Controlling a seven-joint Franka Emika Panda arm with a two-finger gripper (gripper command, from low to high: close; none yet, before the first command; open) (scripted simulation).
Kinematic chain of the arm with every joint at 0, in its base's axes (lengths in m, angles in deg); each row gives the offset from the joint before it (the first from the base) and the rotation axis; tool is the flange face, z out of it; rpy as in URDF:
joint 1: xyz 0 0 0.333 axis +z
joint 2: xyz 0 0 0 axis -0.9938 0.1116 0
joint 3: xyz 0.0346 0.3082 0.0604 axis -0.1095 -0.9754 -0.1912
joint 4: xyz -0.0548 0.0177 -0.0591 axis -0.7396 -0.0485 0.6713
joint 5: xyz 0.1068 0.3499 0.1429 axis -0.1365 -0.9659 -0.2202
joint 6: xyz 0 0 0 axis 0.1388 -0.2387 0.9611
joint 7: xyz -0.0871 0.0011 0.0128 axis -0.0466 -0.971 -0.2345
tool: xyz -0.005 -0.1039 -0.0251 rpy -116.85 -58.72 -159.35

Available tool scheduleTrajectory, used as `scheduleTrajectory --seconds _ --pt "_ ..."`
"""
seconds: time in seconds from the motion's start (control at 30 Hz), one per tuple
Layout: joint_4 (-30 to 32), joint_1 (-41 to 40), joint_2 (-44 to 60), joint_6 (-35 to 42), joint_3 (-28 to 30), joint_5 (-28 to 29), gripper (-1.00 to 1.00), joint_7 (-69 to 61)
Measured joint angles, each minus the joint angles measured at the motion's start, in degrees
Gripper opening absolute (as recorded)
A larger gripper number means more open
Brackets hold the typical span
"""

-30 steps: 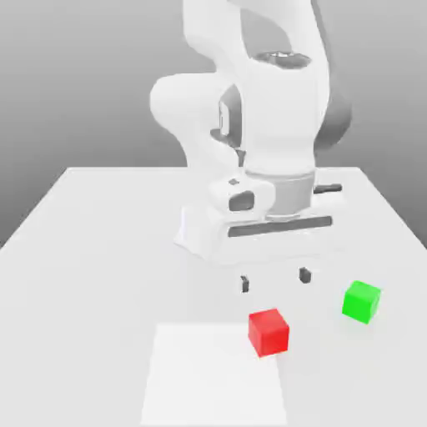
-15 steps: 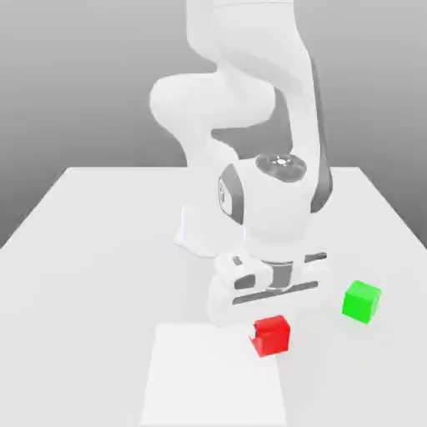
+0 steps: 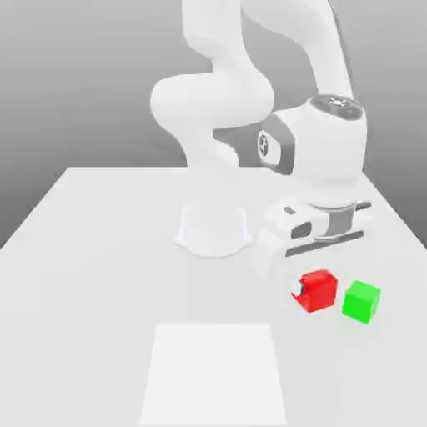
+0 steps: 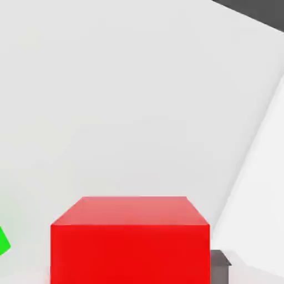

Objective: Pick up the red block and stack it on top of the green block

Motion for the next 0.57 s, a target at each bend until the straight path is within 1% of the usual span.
scheduleTrajectory --seconds 0.23,0.27,0.37,0.43,0.47,0.57 --pt "-1.03 7.68 -2.71 3.5 -7.1 -3.18 -1.0 4.79" --pt "-1.14 8.01 -1.83 2.74 -7.7 -2.81 -1.0 5.55" --pt "-1.39 7.3 3.56 -2.2 -8.27 1.12 -1.0 8.79" --pt "-1.58 7.22 7.82 -6.03 -7.44 5.62 -1.0 12.02" --pt "-1.7 7.74 9.94 -7.91 -6.31 8.16 1.0 13.84" --pt "-1.7 7.7 9.94 -7.91 -6.31 8.16 1.0 13.84"
